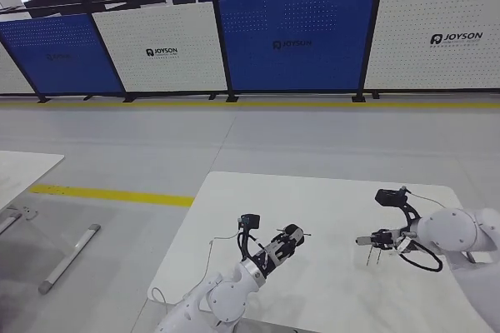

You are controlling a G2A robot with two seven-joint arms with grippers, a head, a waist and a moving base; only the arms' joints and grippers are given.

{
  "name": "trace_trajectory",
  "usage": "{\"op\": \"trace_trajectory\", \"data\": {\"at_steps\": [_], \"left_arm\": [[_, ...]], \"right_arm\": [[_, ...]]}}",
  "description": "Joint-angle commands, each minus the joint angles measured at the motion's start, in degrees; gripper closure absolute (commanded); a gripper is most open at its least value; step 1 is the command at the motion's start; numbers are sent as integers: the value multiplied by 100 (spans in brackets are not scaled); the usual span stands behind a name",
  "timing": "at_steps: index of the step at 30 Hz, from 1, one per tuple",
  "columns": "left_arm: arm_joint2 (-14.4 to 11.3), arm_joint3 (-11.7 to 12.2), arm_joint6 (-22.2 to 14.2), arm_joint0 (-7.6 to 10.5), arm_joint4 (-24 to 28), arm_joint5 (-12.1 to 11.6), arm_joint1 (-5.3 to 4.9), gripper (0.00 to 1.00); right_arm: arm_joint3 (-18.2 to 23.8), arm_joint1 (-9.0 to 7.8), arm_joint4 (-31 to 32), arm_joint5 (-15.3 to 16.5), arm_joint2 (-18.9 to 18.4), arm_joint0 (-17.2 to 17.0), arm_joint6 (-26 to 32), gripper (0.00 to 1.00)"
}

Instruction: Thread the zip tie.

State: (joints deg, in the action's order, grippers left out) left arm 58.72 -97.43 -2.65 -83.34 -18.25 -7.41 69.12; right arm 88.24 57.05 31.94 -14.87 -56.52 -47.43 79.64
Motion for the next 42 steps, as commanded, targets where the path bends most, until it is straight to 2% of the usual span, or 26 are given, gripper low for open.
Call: {"op": "trace_trajectory", "data": {"at_steps": [1,3,5,7,15,17,21,22,23,24,27,36,42], "left_arm": [[0,0,0,0,0,0,0,100],[0,0,0,0,0,0,0,100],[0,0,0,0,0,0,0,100],[0,0,0,0,0,0,0,100],[0,0,0,0,0,0,0,100],[0,0,0,0,0,0,0,100],[0,0,0,0,0,0,0,100],[0,0,0,0,0,0,0,100],[0,0,0,0,0,0,0,100],[0,0,0,0,0,0,0,100],[0,0,0,0,0,0,0,100],[0,0,0,0,0,0,0,100],[0,0,0,0,0,0,0,100]], "right_arm": [[-113,28,-81,-270,146,117,0,0],[-343,61,-212,-461,361,308,0,0],[-702,113,-327,-461,611,571,0,0],[-811,141,-330,-461,757,705,0,0],[-811,141,-330,-461,757,705,0,0],[-814,140,-353,-406,736,603,-209,0],[-904,157,-191,-461,795,575,-262,0],[-972,176,-124,-461,832,589,-274,25],[-1016,195,-98,-461,850,603,-289,42],[-1063,214,-78,-461,867,614,-301,50],[-1189,276,-49,-461,897,660,-287,55],[-1388,400,95,-461,894,734,-124,58],[-1671,560,217,-461,998,806,-82,60]]}}
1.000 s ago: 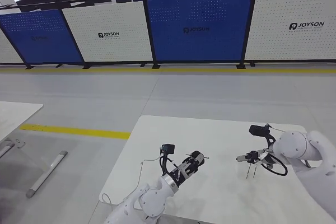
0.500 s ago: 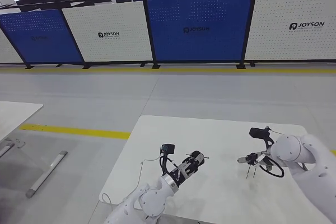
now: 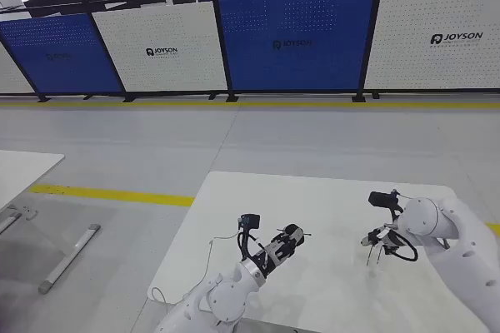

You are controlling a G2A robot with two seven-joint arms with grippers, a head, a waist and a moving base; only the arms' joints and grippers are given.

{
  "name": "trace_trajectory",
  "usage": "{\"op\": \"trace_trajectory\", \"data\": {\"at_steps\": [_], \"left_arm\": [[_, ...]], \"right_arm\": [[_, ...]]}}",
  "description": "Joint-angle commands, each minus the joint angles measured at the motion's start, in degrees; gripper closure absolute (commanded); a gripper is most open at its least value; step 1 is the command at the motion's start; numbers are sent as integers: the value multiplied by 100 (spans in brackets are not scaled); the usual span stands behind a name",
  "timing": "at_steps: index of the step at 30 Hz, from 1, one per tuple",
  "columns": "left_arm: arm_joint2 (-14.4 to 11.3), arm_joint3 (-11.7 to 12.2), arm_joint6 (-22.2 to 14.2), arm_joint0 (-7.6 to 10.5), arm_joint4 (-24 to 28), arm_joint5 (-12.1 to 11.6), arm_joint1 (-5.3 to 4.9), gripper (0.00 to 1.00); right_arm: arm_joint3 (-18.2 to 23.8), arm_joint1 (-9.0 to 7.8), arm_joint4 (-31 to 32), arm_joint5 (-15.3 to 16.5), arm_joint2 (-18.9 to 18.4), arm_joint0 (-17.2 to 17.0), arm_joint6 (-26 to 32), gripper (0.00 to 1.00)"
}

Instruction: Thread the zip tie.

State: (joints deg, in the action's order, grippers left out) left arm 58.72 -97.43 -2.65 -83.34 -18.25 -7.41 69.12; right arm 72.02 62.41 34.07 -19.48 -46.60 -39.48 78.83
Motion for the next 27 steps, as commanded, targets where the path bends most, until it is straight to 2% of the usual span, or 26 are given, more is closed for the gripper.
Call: {"op": "trace_trajectory", "data": {"at_steps": [1,3,12,15,17,27], "left_arm": [[0,0,0,0,0,0,0,100],[0,0,0,0,0,0,0,100],[0,0,0,0,0,0,0,100],[0,0,0,0,0,0,0,100],[0,0,0,0,0,0,0,100],[0,0,0,0,0,0,0,100]], "right_arm": [[-97,48,17,0,9,23,3,60],[-212,101,43,0,3,53,13,64],[-593,323,230,0,-35,120,24,64],[-732,409,246,0,-9,152,42,65],[-848,469,258,0,9,190,55,69],[-1399,711,382,0,32,347,23,70]]}}
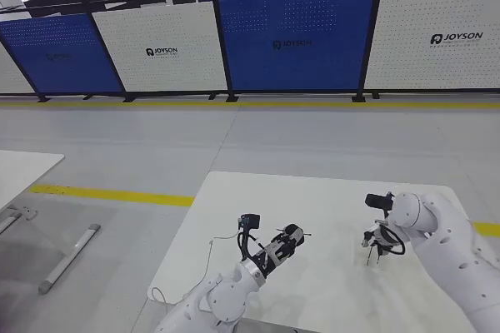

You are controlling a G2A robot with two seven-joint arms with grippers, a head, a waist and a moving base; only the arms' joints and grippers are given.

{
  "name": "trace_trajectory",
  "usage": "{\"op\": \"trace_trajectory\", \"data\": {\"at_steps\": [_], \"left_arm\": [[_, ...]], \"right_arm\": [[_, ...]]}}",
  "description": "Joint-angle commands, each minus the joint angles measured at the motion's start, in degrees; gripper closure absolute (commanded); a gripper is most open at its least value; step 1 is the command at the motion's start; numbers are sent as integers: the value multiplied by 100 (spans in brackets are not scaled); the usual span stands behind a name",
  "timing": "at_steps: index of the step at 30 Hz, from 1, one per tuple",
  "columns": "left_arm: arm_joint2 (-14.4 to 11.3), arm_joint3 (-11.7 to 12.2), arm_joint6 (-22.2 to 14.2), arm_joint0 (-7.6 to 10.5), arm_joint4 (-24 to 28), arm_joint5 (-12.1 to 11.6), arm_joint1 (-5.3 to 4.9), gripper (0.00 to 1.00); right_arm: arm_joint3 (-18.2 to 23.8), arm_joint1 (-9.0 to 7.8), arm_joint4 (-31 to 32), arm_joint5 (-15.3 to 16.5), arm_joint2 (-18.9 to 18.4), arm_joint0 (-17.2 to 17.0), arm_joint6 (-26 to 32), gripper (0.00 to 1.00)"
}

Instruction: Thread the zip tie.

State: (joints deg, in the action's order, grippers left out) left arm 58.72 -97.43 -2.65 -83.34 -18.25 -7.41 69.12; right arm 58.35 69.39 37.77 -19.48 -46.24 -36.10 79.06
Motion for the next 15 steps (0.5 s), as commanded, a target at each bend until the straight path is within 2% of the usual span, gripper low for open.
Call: {"op": "trace_trajectory", "data": {"at_steps": [1,15], "left_arm": [[0,0,0,0,0,0,0,100],[0,0,0,0,0,0,0,100]], "right_arm": [[-83,38,35,0,-5,23,3,70],[-644,327,208,0,76,166,-4,74]]}}
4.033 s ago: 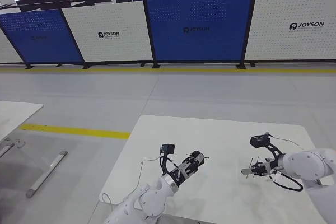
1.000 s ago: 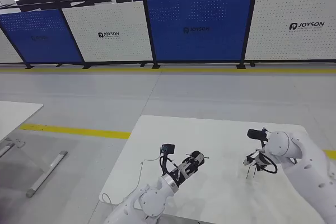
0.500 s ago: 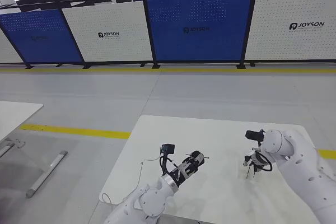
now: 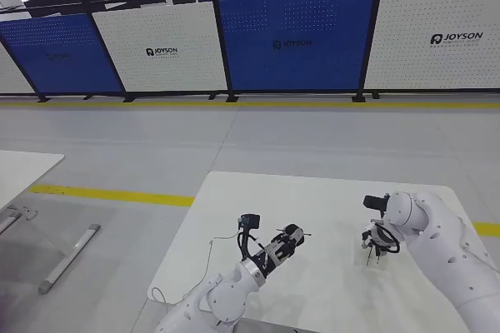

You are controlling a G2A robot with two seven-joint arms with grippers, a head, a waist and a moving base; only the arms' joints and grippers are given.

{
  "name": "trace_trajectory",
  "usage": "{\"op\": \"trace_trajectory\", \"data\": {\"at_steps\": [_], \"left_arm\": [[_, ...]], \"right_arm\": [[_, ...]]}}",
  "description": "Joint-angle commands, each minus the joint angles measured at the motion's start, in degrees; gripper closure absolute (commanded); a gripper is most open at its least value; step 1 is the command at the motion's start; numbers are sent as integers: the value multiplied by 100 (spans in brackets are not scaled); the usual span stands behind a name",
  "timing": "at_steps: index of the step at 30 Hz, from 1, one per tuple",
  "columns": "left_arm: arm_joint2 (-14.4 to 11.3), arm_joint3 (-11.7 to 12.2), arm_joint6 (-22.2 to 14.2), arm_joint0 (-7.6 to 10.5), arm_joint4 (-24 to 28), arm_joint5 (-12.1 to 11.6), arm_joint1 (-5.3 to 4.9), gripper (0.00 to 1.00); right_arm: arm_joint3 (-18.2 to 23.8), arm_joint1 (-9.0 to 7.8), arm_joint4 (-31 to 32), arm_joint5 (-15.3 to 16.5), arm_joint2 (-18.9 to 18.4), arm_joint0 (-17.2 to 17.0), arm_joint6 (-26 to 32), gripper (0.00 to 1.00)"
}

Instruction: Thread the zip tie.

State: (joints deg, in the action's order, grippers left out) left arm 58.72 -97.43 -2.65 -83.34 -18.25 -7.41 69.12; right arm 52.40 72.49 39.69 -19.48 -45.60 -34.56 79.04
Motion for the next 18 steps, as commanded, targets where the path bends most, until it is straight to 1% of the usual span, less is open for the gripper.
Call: {"op": "trace_trajectory", "data": {"at_steps": [1,3,8,10,18], "left_arm": [[0,0,0,0,0,0,0,100],[0,0,0,0,0,0,0,100],[0,0,0,0,0,0,0,100],[0,0,0,0,0,0,0,100],[0,0,0,0,0,0,0,100]], "right_arm": [[-100,36,42,0,21,28,-10,74],[-201,83,52,0,36,50,-36,73],[-401,173,70,0,62,105,-74,74],[-469,206,70,0,71,126,-91,76],[-706,332,100,0,147,218,-115,77]]}}
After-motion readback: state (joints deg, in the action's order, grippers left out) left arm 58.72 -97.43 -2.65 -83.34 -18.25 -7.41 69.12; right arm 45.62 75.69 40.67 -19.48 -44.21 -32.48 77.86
